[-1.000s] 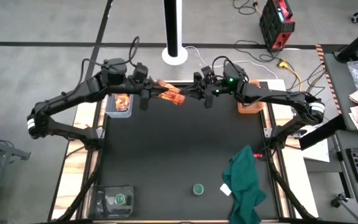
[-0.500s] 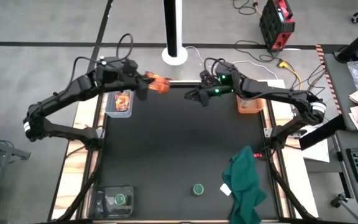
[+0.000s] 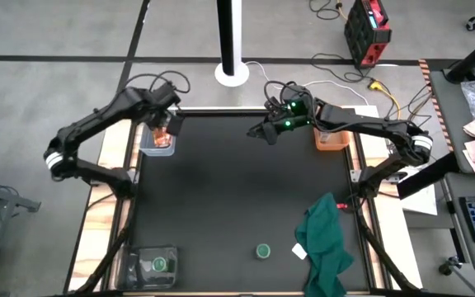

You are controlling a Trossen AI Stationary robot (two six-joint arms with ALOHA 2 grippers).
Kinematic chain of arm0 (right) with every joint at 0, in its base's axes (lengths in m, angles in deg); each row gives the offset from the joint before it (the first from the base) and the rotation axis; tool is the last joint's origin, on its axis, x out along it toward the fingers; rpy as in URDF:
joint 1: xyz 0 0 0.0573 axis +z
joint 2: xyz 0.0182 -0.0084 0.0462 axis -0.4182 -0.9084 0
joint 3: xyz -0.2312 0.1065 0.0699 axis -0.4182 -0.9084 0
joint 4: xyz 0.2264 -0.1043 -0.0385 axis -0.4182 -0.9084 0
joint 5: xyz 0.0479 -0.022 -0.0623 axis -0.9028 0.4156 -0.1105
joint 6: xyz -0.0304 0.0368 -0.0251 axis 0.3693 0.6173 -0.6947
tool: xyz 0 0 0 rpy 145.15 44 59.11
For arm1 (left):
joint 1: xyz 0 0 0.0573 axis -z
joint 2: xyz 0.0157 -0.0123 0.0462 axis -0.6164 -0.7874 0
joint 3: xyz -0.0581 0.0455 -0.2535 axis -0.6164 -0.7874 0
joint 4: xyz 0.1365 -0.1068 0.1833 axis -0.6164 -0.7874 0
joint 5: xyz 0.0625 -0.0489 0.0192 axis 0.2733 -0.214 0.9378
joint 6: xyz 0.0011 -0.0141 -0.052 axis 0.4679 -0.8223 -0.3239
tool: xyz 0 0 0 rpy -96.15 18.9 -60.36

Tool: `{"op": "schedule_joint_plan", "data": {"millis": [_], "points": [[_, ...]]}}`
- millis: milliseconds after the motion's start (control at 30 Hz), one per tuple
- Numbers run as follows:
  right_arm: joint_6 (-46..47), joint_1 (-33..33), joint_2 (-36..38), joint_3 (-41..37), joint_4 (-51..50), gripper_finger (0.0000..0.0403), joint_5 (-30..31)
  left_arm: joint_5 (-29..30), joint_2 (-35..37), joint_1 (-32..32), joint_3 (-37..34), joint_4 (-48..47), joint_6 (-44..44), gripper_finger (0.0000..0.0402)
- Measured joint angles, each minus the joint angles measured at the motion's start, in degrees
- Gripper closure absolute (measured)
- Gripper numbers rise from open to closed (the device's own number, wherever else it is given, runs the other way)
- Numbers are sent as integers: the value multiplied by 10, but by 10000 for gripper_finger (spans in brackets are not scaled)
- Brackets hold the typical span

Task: Sort spices by type
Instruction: Put the orange seasoning pack into the transparent bin

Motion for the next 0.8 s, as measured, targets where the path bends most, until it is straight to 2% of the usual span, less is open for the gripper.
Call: {"op": "schedule_joint_plan", "data": {"millis": [300,433,667,800], "points": [[-1,2,0,0,-1,237,0,-16,-84,-113,0,43,120,401],[1,2,0,0,-1,237,0,-16,-112,-153,0,52,136,401],[1,1,0,-1,-1,225,0,-17,-140,-162,0,61,136,401],[3,1,0,-1,-1,223,2,-16,-140,-161,0,62,136,388]]}}
